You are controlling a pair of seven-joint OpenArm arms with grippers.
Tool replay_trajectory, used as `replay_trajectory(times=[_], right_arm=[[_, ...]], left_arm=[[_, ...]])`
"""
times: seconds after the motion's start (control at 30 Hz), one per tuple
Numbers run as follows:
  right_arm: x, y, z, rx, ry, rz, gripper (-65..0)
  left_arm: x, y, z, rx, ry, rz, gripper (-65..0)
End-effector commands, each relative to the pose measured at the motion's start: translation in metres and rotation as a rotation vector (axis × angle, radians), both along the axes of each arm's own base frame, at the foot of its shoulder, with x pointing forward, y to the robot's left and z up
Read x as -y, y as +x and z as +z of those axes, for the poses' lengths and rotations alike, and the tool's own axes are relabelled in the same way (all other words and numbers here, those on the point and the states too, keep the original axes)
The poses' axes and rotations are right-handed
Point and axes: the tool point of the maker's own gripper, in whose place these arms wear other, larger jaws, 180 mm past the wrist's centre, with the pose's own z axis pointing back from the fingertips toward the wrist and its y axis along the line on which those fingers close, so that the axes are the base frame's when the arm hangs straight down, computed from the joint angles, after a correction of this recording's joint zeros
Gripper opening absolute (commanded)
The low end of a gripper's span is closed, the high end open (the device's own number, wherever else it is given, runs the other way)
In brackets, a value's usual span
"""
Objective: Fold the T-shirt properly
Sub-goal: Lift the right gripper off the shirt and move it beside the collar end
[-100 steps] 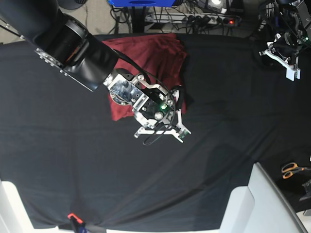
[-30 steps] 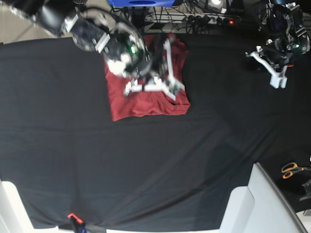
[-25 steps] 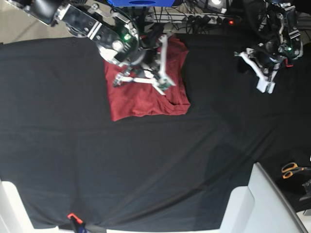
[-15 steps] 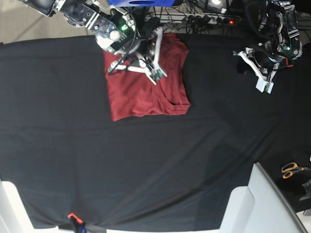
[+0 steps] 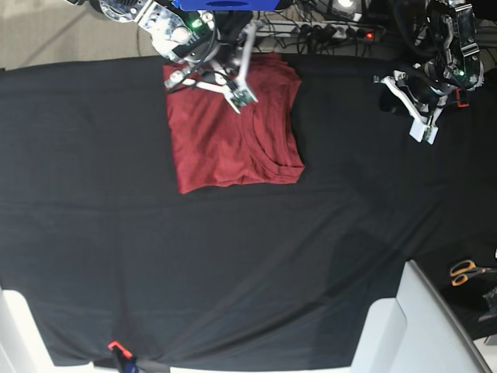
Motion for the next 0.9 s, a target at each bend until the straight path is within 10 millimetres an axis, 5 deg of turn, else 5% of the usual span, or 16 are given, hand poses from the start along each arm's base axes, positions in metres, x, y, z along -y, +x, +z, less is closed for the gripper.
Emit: replay_trajectory(times=[0.0, 0.17, 0.4, 0.67, 0.87], right_arm=[[-0.004, 0.011, 0.016, 0.048, 0.040, -0.012, -64.2], [0.015, 0.034, 0.027, 0.099, 0.024, -0.109, -63.8], [0.068, 0.052, -0.010, 0.069, -0.113, -0.225, -64.1], [0.110, 0.039, -0.038, 0.060, -0.211, -0.236, -64.1], [0.099, 0.019, -0.031, 0.042, -0.168, -0.232, -64.1]], left_arm=[[-0.006, 0.008, 0.009, 0.035, 0.008, 0.001, -65.0], [-0.006, -0.001, 0.005, 0.016, 0.009, 0.000, -65.0], [-0.006, -0.001, 0.005, 0.015, 0.008, 0.001, -65.0], [-0.006, -0.004, 0.004, 0.009, 0.008, 0.001, -65.0], [-0.006, -0.006, 0.004, 0.007, 0.008, 0.001, -65.0]])
